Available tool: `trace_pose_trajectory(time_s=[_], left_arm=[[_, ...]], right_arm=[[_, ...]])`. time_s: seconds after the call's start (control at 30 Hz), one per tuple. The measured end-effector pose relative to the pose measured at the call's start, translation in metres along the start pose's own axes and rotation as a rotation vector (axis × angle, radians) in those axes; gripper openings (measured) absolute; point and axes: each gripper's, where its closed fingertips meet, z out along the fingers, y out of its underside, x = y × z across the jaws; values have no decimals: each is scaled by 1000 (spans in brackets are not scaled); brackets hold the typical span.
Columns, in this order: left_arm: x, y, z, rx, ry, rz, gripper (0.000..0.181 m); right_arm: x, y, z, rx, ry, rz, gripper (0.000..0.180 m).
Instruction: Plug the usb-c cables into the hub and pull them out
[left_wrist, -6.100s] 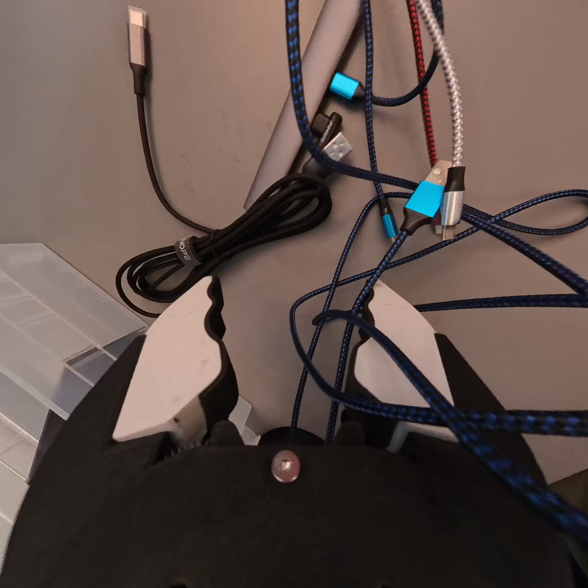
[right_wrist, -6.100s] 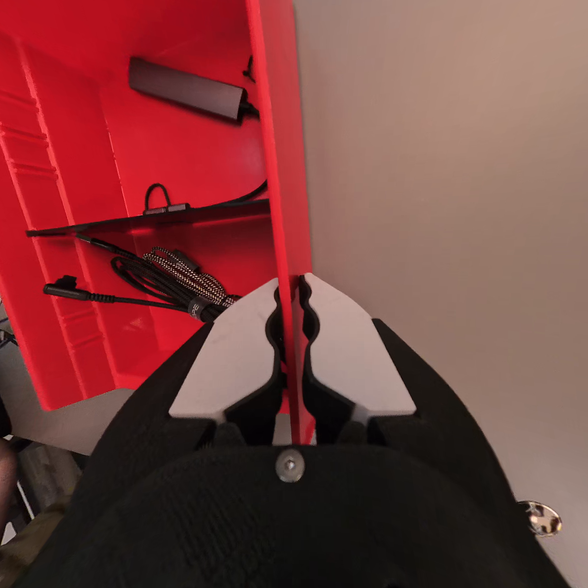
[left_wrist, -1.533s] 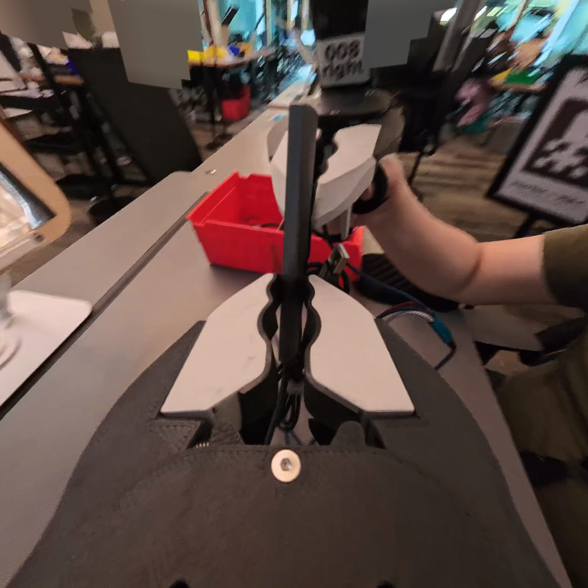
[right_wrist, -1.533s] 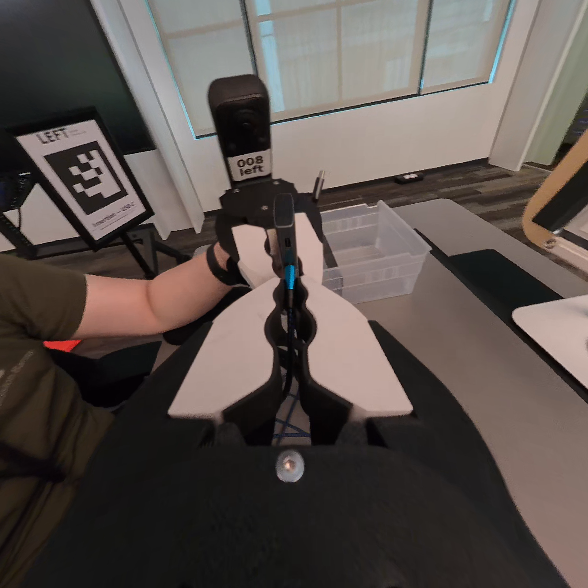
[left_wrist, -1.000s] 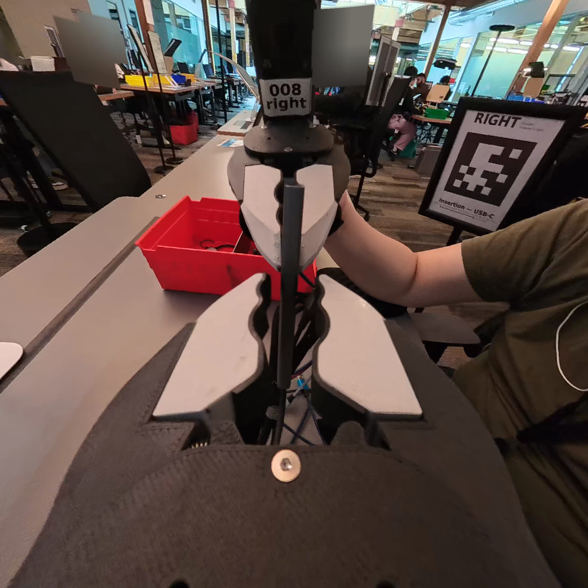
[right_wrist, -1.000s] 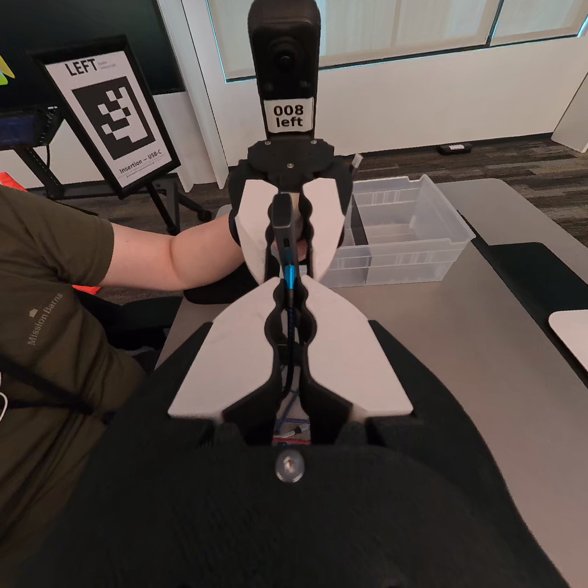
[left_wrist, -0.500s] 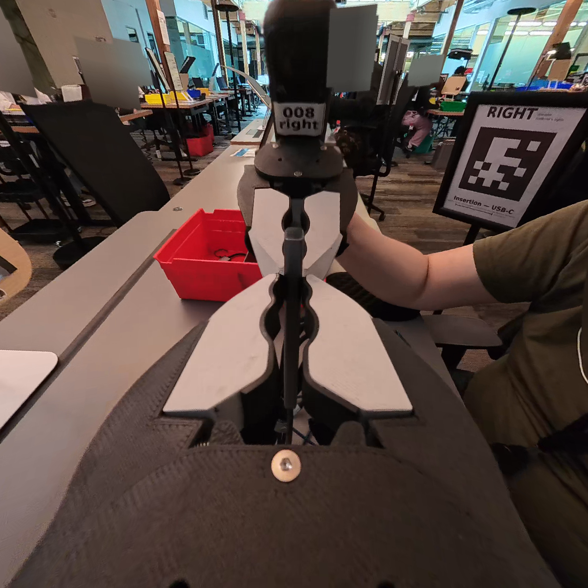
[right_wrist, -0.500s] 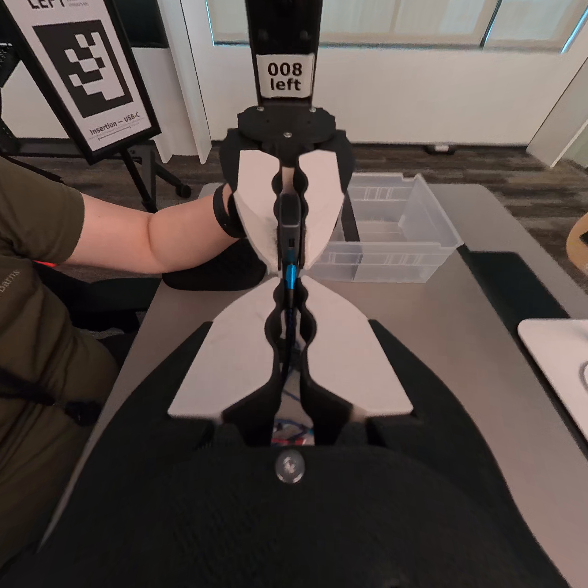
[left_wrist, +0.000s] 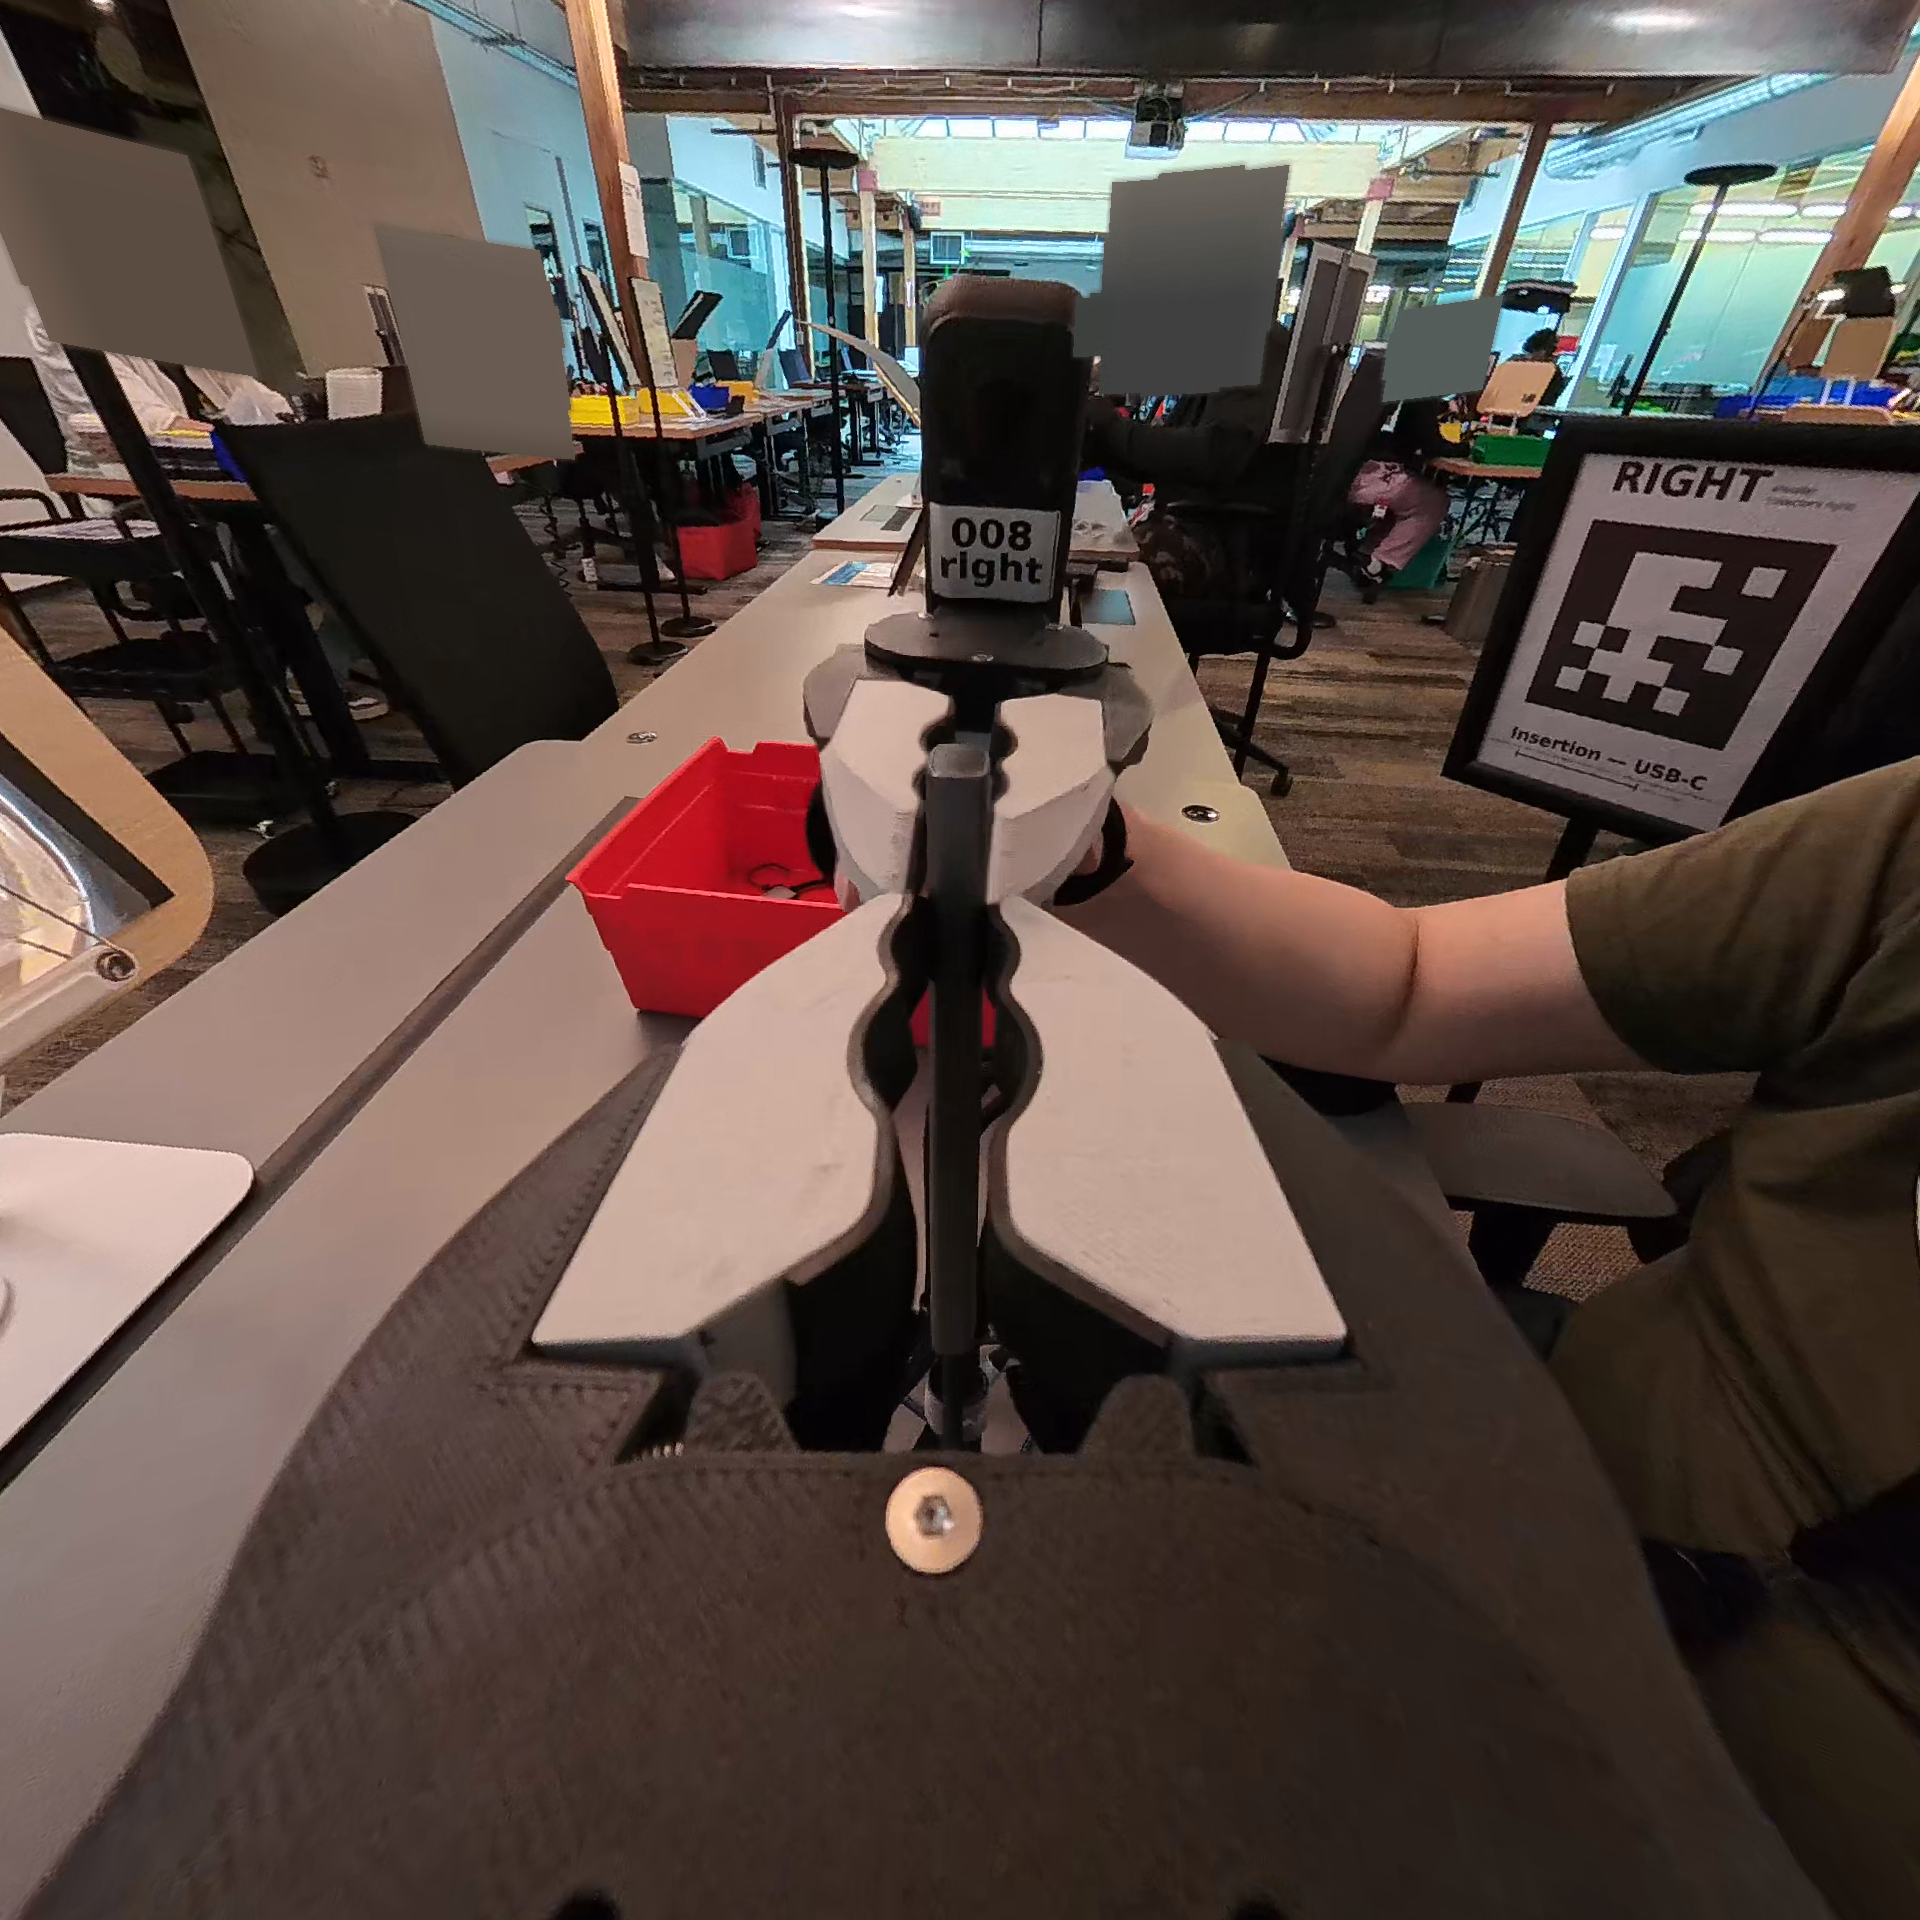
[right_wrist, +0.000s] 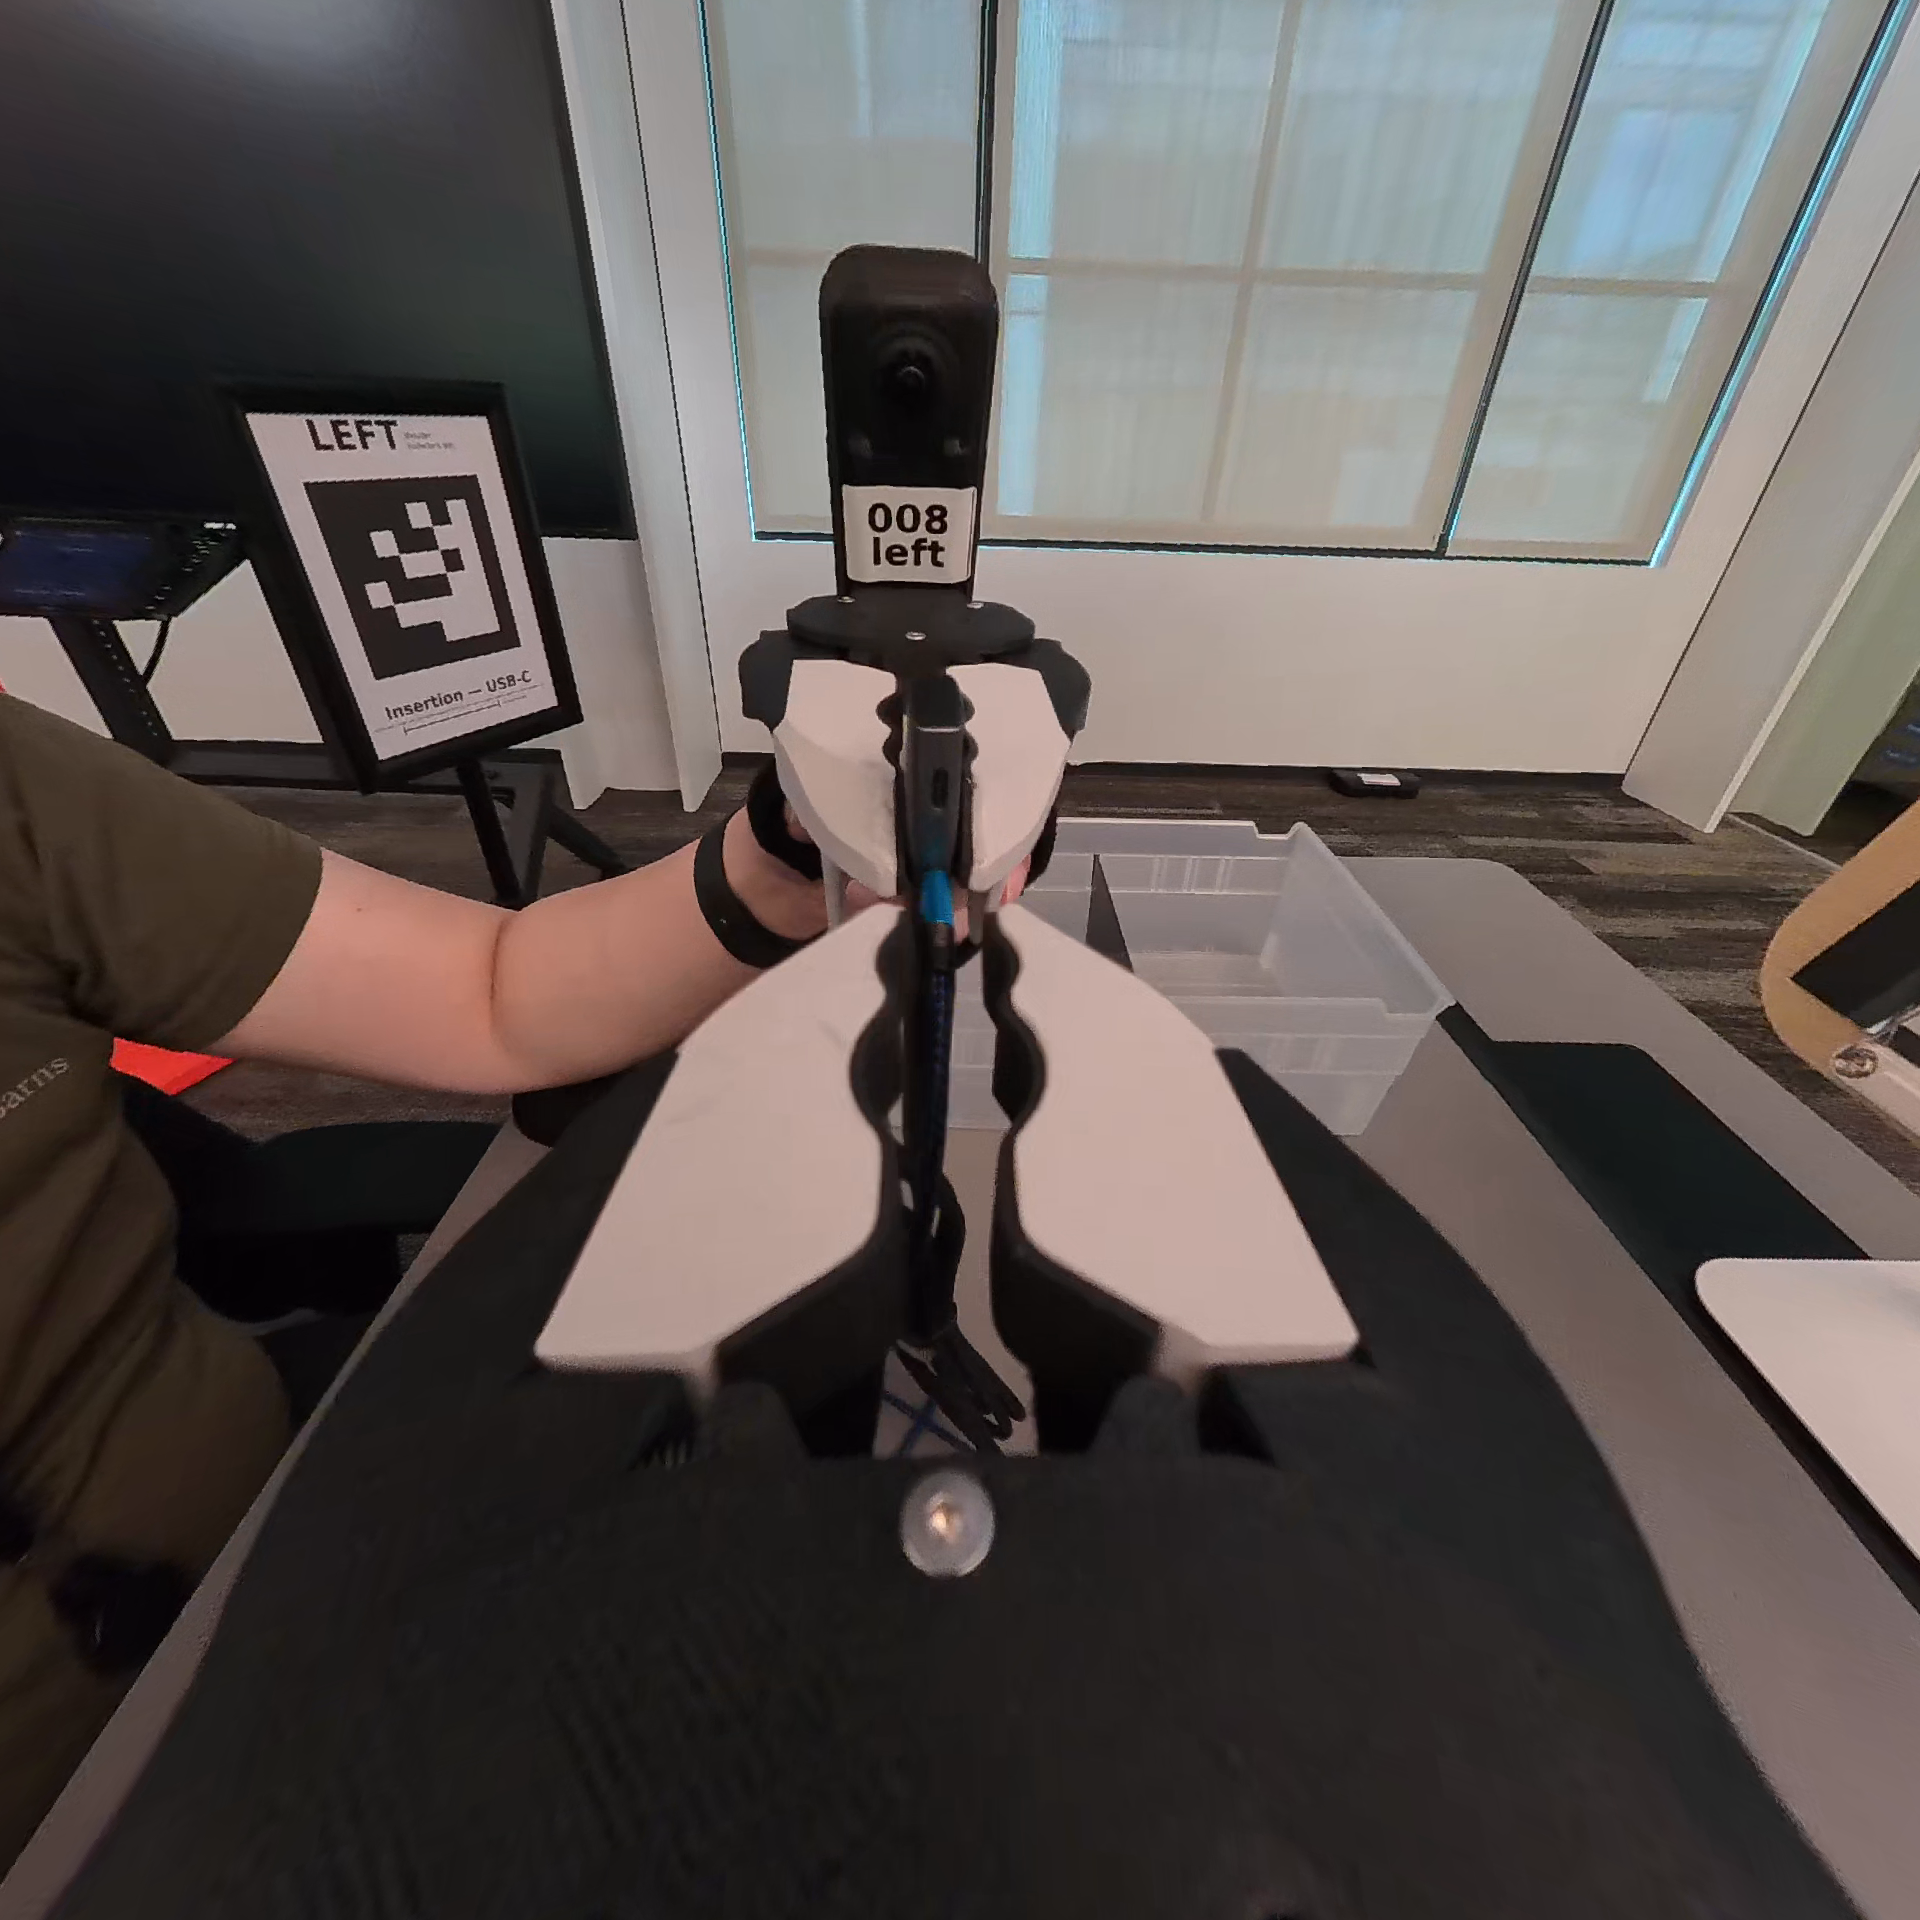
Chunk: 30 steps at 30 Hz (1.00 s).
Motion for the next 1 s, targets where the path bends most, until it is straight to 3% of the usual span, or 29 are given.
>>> trace_pose_trajectory(time_s=[1.0], left_arm=[[2,-8,9,-30,-49,38,10]], right_arm=[[-4,-6,-9,-5,-43,34,7]])
